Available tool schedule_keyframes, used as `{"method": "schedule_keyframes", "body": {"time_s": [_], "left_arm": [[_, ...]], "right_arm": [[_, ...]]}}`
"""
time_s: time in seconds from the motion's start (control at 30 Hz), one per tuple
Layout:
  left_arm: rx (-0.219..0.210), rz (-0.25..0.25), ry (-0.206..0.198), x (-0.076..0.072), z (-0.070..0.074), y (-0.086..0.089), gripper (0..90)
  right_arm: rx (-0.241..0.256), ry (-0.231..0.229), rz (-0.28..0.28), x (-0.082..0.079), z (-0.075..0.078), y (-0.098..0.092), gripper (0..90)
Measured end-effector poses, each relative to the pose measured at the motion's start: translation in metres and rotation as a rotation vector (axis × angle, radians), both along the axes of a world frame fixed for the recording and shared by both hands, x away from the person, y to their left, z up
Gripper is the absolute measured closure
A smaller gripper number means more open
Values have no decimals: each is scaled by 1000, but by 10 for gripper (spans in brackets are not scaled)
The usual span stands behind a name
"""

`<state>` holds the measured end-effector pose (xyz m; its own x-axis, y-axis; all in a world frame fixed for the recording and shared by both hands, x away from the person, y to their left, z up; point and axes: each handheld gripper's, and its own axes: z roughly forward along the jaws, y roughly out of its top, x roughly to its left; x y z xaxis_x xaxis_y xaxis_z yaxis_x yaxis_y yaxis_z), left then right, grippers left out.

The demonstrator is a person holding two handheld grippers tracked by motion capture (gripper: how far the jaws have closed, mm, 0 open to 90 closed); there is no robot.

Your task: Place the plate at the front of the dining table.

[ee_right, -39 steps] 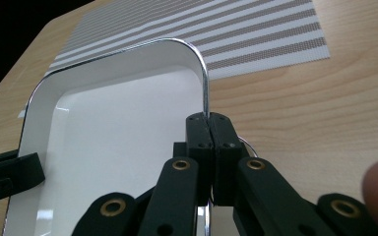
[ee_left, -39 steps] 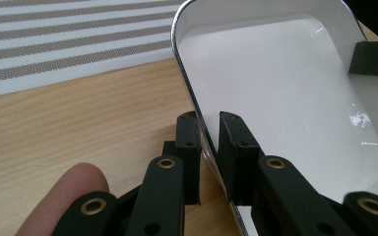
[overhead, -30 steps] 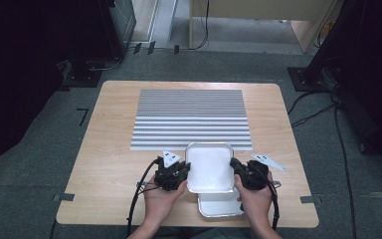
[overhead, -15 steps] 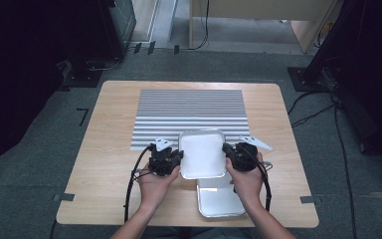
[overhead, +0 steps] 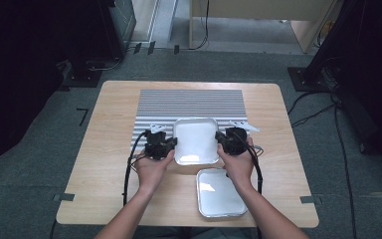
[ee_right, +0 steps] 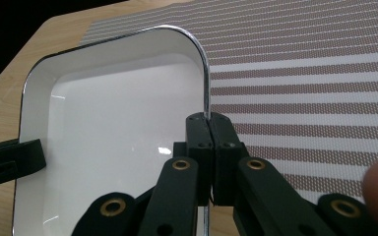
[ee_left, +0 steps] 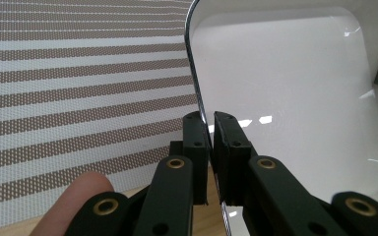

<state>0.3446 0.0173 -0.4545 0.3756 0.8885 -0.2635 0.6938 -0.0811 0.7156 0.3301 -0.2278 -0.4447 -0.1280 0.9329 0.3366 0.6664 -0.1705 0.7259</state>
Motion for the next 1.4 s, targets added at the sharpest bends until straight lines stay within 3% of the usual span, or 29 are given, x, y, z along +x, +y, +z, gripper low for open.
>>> {"method": "schedule_keyframes", "body": {"time_s": [0.4, 0.67, 0.9, 1.17, 1.4], "left_arm": [[11, 13, 37, 37, 0, 3, 870], [33, 43, 62, 64, -4, 11, 873], [36, 61, 84, 88, -8, 16, 874], [49, 61, 115, 112, -16, 19, 875], [-32, 105, 157, 130, -32, 30, 883]], "right_arm": [[8, 66, -11, 35, 0, 6, 900], [9, 117, -3, 70, -8, 17, 900], [-8, 120, -4, 90, -9, 26, 900], [-27, 157, -3, 122, -21, 32, 900], [-35, 175, -6, 141, -29, 40, 900]]}}
